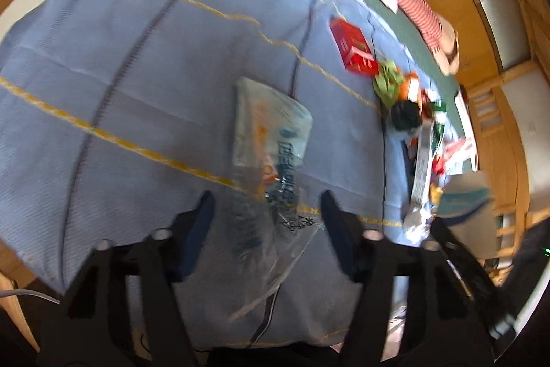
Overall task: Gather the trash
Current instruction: 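Grasp the clear plastic wrapper with the left tool while the right tool grasps the white paper cup, then carry the wrapper and cup over the white trash bag and open both tools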
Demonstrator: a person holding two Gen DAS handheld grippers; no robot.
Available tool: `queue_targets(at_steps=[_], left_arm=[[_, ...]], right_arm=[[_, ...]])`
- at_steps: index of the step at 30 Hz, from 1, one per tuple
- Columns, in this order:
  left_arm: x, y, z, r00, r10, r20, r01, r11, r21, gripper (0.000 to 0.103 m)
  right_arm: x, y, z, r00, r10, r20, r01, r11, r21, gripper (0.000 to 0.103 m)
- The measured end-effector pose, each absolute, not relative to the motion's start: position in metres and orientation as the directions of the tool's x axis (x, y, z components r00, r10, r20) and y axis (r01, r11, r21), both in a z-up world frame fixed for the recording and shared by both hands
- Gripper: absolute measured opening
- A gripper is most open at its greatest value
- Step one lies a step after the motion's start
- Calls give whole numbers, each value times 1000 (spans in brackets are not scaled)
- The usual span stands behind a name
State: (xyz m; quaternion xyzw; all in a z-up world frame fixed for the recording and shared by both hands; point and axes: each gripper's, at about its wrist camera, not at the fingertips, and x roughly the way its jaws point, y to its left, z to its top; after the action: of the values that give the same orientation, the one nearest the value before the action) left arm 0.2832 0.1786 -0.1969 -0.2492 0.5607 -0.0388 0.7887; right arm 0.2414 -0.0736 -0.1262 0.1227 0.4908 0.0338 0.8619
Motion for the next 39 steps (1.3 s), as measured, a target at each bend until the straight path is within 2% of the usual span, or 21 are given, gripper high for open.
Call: queue_targets(at_steps=[3,6,11,17,20,25,26,27,29,31,34,38,39], left_arm=[[287,168,-212,339,-312,-887,-205,896,-393,11],[281,171,-208,360,-319,-877,-213,887,-410,6],[264,162,-150,542,-297,-786,-65,918,-391,5],[222,113,-91,656,-387,-648,227,920,-319,5],[193,79,-70,650,-466,-601,387,883,-266,5],[158,34,-57,576,-597,-558,580,780,-236,5],[155,26,-56,551,-621,-558,609,756,-240,5],[151,17,-57,519,-648,-558,641,726,-247,5],[142,5,-58,459,-692,-557,691,672,-267,5],[134,-9,-60,380,-740,-555,738,604,-300,5],[116,-31,-66,226,-810,-541,804,468,-366,5],[86,-63,-81,-11,-852,-524,855,263,-446,6],[75,-74,-85,-49,-843,-536,867,231,-442,12]], right_arm=[[216,-85,-113,537,202,-819,37,964,262,26],[209,-89,-110,552,201,-809,29,965,260,26],[182,-105,-92,596,197,-779,8,968,251,26],[125,-141,-50,652,134,-746,-43,989,141,26],[92,-166,-46,618,106,-779,-44,994,101,26],[43,-204,-88,449,83,-890,32,994,109,26],[33,-214,-109,375,119,-919,78,984,159,29],[27,-219,-122,328,130,-936,113,978,175,40],[14,-230,-158,192,134,-972,203,964,173,52],[4,-241,-166,171,154,-973,270,943,196,56],[-8,-271,-142,307,127,-943,381,892,244,60],[-31,-309,-75,535,-204,-820,545,825,151,72],[-37,-310,-63,578,-265,-772,563,814,142,78]])
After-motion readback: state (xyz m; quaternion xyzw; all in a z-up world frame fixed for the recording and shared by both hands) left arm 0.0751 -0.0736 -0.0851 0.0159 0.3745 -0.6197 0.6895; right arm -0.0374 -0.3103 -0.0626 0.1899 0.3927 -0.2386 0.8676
